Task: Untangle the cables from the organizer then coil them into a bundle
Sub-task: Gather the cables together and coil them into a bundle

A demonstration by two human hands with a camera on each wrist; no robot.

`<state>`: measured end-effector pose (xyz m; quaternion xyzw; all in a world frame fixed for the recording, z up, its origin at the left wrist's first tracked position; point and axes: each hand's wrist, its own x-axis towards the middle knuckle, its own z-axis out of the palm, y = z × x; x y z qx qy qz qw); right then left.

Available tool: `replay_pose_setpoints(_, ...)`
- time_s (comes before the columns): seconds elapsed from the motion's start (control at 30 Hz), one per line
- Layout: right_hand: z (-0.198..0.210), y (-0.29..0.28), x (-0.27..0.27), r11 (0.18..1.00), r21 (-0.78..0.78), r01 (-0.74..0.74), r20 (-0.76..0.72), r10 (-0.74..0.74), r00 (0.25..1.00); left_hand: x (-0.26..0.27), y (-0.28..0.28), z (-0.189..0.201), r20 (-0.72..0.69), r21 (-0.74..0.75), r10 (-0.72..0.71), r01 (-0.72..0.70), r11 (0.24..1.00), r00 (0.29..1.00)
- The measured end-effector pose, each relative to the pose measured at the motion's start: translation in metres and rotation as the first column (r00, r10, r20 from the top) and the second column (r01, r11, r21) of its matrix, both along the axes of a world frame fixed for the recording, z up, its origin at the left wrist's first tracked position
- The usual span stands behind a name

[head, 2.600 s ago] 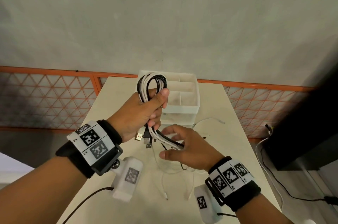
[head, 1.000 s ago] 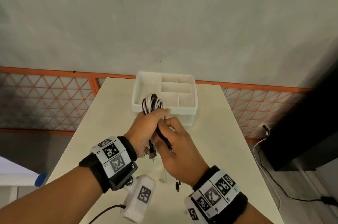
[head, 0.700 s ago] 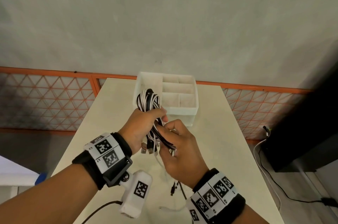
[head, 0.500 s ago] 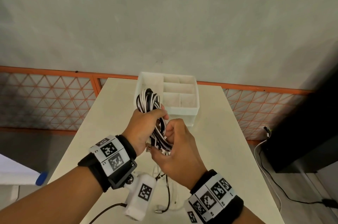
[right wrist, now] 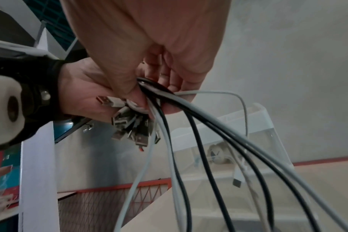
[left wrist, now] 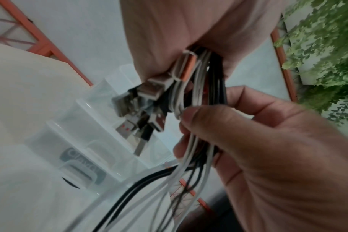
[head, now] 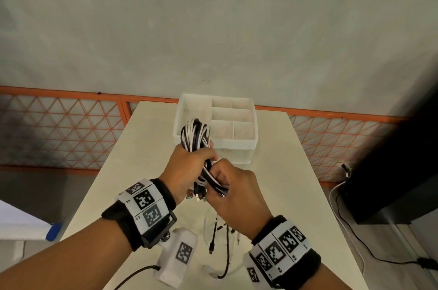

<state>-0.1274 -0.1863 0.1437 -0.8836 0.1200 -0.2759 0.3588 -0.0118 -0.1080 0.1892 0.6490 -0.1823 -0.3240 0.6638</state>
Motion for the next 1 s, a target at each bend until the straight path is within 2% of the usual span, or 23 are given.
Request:
replay_pose_setpoints(0.1,-0.007,-0.009,-0.005,0.996,0.093,0.007,-0.102,0.002,0.995,0.006,0.001,0.005,-0.013,-0.023,0.001,-0.001,1.0,1.0)
replay_pose_setpoints(0.2,-0.018,-0.022,-0.013,0.991,0.122,0.056,-0.232,-0.026,0.972,0.016,0.006,0.014,-0.076,-0.129,-0.03,0.02,0.991,0.997)
replay_pose_setpoints(0.33,-0.035,-0.045,-0.022,0.956,0.111,0.272,-0.328,-0.223,0.918,0.026,0.01,0.019,-0.1,-0.211,-0.062,0.04,0.977,0.993)
replay_pose_setpoints(0.47,-0.033,-0.052,-0.025,0.934,0.064,0.351,-0.376,-0.303,0.876,0.027,0.01,0.02,-0.088,-0.223,-0.029,0.008,0.975,0.996)
replay_pose_setpoints(0.53,-0.023,-0.054,-0.026,0.938,0.071,0.339,-0.376,-0.289,0.88,0.027,0.009,0.021,-0.07,-0.234,-0.034,0.016,0.972,0.997)
replay_pose_setpoints(0.6,-0.009,-0.052,-0.025,0.948,0.121,0.293,-0.315,-0.243,0.917,0.026,0.008,0.022,-0.033,-0.224,-0.044,0.035,0.974,0.998)
replay_pose_setpoints(0.73,0.02,-0.04,-0.016,0.985,0.148,0.092,-0.227,-0.057,0.972,0.017,0.001,0.022,0.078,-0.18,-0.09,0.102,0.978,0.993)
replay_pose_setpoints(0.8,0.026,-0.035,-0.01,0.989,0.148,0.014,-0.267,0.026,0.963,0.013,-0.002,0.022,0.152,-0.16,-0.105,0.13,0.979,0.983)
replay_pose_setpoints(0.87,0.021,-0.03,-0.005,0.997,0.078,-0.026,-0.273,0.046,0.961,0.011,-0.004,0.023,0.212,-0.147,-0.124,0.157,0.977,0.969)
replay_pose_setpoints(0.93,0.008,-0.028,-0.002,1.0,-0.019,-0.012,-0.31,0.006,0.951,0.011,-0.003,0.025,0.246,-0.143,-0.118,0.157,0.977,0.962)
replay_pose_setpoints(1.0,-0.006,-0.027,0.0,0.992,-0.119,0.029,-0.474,-0.082,0.877,0.013,-0.001,0.028,0.238,-0.158,-0.103,0.143,0.977,0.966)
